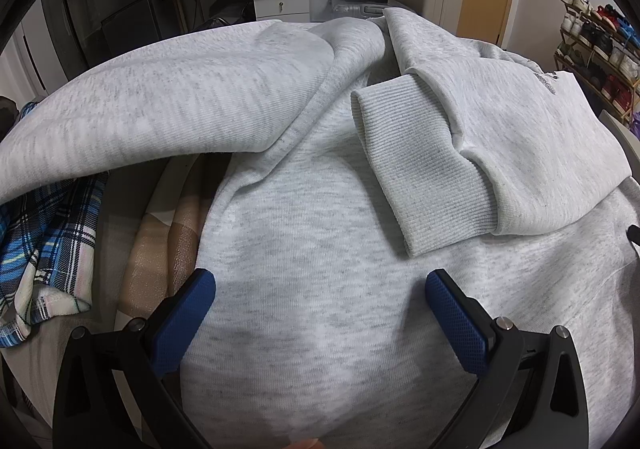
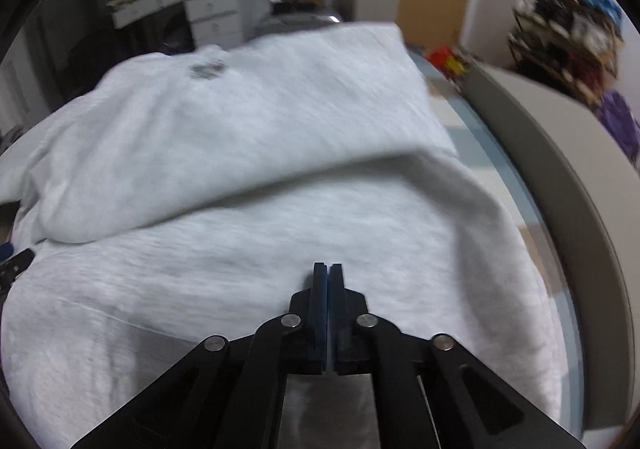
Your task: Fold large clothes
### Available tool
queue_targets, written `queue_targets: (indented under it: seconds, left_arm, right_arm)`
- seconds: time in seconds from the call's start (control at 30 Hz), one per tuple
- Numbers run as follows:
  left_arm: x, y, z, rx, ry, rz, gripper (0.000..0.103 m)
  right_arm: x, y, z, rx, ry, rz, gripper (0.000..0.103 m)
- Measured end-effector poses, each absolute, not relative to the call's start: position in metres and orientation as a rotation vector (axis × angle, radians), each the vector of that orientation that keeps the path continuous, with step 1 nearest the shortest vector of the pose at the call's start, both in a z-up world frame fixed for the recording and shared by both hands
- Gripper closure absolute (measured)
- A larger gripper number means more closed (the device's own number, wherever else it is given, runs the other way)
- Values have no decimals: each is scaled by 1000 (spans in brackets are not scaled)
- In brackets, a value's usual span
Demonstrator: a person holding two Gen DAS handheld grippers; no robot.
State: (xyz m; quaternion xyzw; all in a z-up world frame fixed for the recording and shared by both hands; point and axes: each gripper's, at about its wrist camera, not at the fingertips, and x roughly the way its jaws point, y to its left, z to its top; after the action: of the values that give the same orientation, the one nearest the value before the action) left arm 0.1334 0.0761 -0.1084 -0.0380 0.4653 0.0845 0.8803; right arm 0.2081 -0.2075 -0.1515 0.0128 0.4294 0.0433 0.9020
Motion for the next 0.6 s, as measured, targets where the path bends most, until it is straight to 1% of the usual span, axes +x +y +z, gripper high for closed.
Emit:
queue_targets:
  seconds: [0.03,0.07,0.1,0.13,0.23,0.3,0.33,0.37,0.4,0.5,0.6]
  left_arm:
    - [133,76,-108,-80,969,176,1]
    - [137,77,-109,-80,970,176,1]
    - [138,77,-109,-80,970,175,1]
    - [138,77,-109,-80,970,175,1]
    - [137,77,-109,-81,970,175,1]
    - [137,76,-109,-82,970,174,1]
    - [137,76,-109,-80,971,174,1]
    - [137,77,-109,-80,970,173,1]
    - [137,76,-108,-77,972,170,1]
    - [129,68,-100,-60,970,137,1]
    - [112,57,-80,-102,932,31,1]
  right_arm:
    - [205,-208,-150,50,902,130,73]
    - [199,-205,-147,69,901,203,44]
    - [193,-200,-144,66,889,254,32]
    - [188,-192,-143,44,881,287,23]
    - [181,-161,-147,-90,901,313,20]
    - [183,-141,-160,-211,917,282,18]
    - [181,-138,-163,-217,900,273,14]
    - [182,-137,-165,-195,895,275,4]
    - [184,-138,-169,-182,912,277,0]
    - [184,-140,-172,-153,895,274,0]
    - [185,-140,-175,-149,894,277,0]
